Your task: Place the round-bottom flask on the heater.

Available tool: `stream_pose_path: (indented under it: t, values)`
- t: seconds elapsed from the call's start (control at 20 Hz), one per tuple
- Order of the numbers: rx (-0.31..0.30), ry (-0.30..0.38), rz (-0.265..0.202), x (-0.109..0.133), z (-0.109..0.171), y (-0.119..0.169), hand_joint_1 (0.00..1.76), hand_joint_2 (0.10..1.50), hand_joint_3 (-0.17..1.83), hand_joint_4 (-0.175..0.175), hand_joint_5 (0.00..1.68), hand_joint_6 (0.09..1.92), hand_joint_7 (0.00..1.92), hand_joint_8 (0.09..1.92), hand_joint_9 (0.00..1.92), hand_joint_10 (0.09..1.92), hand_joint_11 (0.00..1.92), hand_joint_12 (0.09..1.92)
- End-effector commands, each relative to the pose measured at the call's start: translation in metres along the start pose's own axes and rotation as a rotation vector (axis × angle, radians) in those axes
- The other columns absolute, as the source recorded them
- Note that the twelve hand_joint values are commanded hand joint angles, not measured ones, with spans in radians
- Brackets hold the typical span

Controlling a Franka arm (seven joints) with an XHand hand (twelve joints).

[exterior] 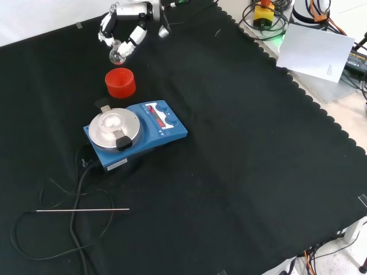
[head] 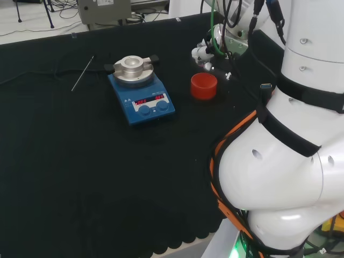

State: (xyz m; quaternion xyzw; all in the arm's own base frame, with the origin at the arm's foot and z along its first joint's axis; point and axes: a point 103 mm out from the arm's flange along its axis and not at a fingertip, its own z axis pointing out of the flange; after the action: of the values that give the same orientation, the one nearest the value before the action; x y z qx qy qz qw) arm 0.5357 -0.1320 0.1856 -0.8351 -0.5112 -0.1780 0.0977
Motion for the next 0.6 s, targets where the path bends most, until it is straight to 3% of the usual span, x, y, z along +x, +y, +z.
stream_pose_path:
  t: [0.05,0.3,0.6]
  values:
    - [0.017,-0.01,-0.009,0.011,-0.01,-0.01,1.08,0.77,0.59,0.162,1.11,0.93,0.73,0.57,0.94,0.41,0.6,1.17]
    - [0.019,0.0,-0.031,0.025,-0.013,-0.012,1.08,0.77,0.59,0.165,1.11,0.93,0.73,0.57,0.94,0.41,0.61,1.17]
    - [0.038,0.012,-0.082,0.064,-0.01,-0.015,1.08,0.76,0.59,0.17,1.11,0.92,0.73,0.57,0.94,0.41,0.61,1.17]
